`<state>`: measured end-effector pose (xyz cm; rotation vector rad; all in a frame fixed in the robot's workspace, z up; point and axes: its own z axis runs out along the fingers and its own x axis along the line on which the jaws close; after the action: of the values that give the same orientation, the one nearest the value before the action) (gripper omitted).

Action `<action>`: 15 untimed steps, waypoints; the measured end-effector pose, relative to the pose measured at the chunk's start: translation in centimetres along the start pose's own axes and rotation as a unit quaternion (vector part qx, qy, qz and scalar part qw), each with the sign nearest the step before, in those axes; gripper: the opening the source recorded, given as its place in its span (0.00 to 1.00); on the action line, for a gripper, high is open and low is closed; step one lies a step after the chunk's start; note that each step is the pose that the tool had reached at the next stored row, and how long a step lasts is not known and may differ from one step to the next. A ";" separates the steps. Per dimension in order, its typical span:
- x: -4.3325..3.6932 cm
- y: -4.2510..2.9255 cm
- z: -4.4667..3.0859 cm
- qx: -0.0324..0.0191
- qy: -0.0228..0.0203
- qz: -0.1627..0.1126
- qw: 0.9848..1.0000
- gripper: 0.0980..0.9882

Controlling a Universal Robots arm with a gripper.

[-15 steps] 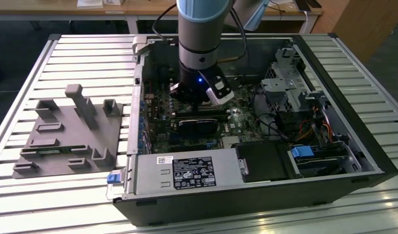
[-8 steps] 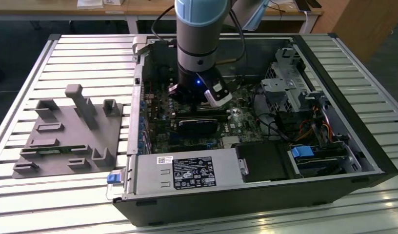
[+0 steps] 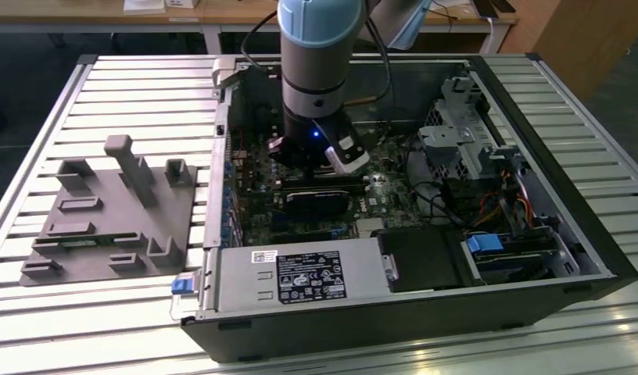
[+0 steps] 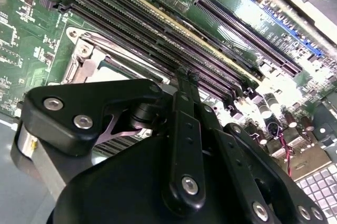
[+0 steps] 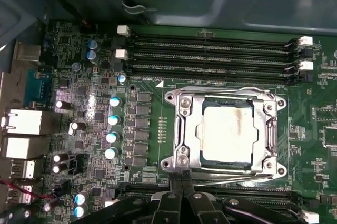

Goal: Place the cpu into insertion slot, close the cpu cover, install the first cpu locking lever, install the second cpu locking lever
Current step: 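Install the second cpu locking lever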

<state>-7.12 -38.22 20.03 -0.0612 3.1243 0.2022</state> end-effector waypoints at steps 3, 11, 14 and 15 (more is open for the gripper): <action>0.11 -0.07 0.00 -0.007 0.000 0.000 1.000 0.01; 0.49 -0.10 0.08 -0.017 -0.002 0.000 1.000 0.01; 0.54 -0.11 0.15 -0.020 -0.002 0.000 1.000 0.01; 0.55 -0.11 0.16 -0.021 -0.002 0.000 1.000 0.01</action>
<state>-7.67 -38.33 19.85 -0.0609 3.1166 0.2680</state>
